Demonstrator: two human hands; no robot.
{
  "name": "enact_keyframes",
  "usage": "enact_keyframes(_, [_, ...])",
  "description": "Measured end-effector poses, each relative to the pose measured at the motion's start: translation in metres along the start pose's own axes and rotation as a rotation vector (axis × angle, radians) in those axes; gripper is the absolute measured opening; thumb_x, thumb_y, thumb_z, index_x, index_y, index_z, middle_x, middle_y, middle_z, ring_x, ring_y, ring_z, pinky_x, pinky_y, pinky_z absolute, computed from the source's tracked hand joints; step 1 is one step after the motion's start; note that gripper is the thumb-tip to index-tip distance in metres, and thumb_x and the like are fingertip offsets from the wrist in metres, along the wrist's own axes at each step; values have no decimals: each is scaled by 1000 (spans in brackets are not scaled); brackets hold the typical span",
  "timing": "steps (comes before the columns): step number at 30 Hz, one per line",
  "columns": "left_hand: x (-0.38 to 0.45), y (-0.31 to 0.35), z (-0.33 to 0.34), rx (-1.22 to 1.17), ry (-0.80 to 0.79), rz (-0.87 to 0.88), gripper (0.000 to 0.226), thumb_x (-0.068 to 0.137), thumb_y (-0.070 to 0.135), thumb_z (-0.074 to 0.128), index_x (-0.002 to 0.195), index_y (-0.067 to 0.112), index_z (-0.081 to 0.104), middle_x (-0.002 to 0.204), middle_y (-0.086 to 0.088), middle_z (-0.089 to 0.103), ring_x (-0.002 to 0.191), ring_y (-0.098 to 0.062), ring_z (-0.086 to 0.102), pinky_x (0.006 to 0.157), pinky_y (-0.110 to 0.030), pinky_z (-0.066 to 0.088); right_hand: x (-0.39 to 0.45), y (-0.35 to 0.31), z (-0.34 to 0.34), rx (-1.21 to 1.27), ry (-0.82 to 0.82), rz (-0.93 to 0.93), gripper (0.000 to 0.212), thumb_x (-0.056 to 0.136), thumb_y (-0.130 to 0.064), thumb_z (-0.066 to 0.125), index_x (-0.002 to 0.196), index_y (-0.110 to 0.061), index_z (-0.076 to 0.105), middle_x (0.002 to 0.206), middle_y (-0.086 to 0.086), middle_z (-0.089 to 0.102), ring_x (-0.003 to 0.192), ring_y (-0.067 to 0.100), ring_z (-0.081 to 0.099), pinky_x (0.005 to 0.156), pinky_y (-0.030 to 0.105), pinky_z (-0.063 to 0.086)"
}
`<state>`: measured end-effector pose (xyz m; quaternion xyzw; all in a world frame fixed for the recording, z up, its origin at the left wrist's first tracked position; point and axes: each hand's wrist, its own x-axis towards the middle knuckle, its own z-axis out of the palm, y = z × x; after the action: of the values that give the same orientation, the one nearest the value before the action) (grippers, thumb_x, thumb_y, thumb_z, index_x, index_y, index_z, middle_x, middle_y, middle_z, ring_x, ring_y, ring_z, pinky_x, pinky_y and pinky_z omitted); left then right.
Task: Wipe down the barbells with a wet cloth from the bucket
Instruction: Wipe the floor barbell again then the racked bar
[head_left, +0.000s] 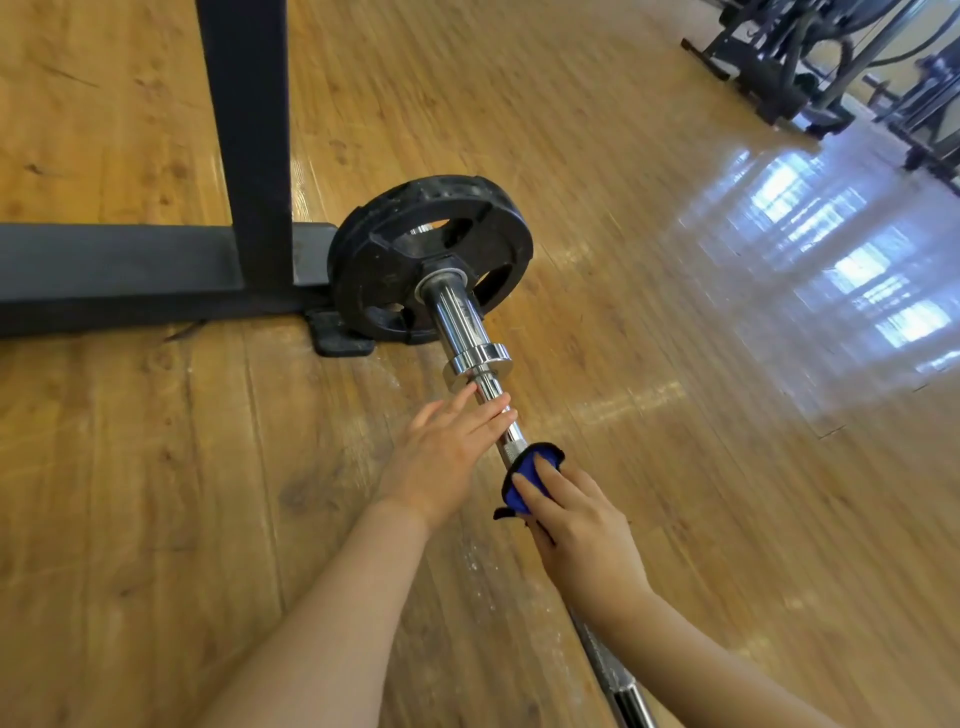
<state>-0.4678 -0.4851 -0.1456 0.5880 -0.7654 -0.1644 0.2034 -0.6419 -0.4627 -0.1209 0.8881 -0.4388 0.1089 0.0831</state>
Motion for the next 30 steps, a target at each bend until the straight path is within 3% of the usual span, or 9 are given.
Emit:
enact_keyframes(5, [0, 1, 1, -10, -5, -19, 78, 91, -7, 36, 150, 35, 9, 157, 20, -1, 145, -9, -8, 116, -31, -2, 0, 13, 1, 145, -35, -183, 19, 80, -8, 63, 90, -20, 73, 108, -7, 67, 87, 22, 55, 67, 28, 49])
enact_keyframes(8, [1, 1, 2, -10, -13, -26, 78, 91, -7, 36, 150, 35, 8, 157, 21, -2, 145, -8, -8, 116, -31, -3, 6, 20, 0, 146, -37, -200, 25, 82, -22, 49, 89, -24, 73, 108, -11, 65, 100, 18, 50, 77, 27, 38])
enact_keyframes(10, [1, 1, 3, -6, -15, -22, 79, 91, -8, 36, 150, 35, 8, 157, 21, -2, 145, -9, -9, 116, -31, -2, 4, 16, -1, 184, -42, -134, 25, 86, -37, 49, 85, -27, 72, 108, -12, 63, 105, 16, 48, 83, 29, 34])
enact_keyframes(13, [0, 1, 4, -15, -8, -24, 78, 90, -8, 38, 150, 35, 10, 157, 21, 0, 145, -9, -7, 116, -31, -2, 1, -4, 2, 236, -13, 74, 48, 86, -61, 45, 65, -24, 68, 105, -9, 62, 99, 10, 45, 79, 33, 35])
enact_keyframes(16, [0, 1, 5, -9, 3, -27, 78, 91, -6, 41, 150, 35, 11, 157, 21, 0, 145, -9, -6, 116, -31, -1, 4, -11, 8, 292, 90, 239, 39, 81, -44, 60, 54, -17, 56, 90, -6, 55, 79, 12, 43, 68, 30, 39])
enact_keyframes(19, [0, 1, 7, -11, 5, -30, 77, 91, -6, 40, 150, 35, 12, 157, 20, 1, 145, -9, -5, 116, -32, 0, 6, -12, 9, 332, 87, 325, 24, 69, -16, 80, 69, -13, 56, 88, -9, 44, 74, 13, 46, 63, 24, 43])
enact_keyframes(22, [1, 1, 9, -11, 33, -31, 78, 91, -7, 40, 150, 35, 12, 157, 21, 2, 145, -9, -4, 116, -31, -1, 8, -18, 3, 361, 37, 427, 40, 69, -6, 78, 101, -8, 54, 99, -7, 41, 79, 11, 46, 67, 14, 40])
enact_keyframes(26, [2, 1, 11, -13, 40, -27, 77, 91, -6, 41, 150, 35, 12, 157, 20, 2, 145, -9, -5, 116, -31, 0, 13, -24, 8, 148, -25, 436, 40, 73, -9, 76, 107, 1, 59, 118, 16, 53, 96, 30, 60, 82, 38, 52])
enact_keyframes(30, [2, 0, 13, -21, 60, -20, 75, 92, -4, 41, 150, 34, 12, 157, 20, 2, 146, -9, -5, 116, -31, 0, 24, -23, 3, 66, -197, 405, 43, 95, -30, 52, 131, -6, 45, 126, 6, 51, 112, 24, 50, 94, 30, 37])
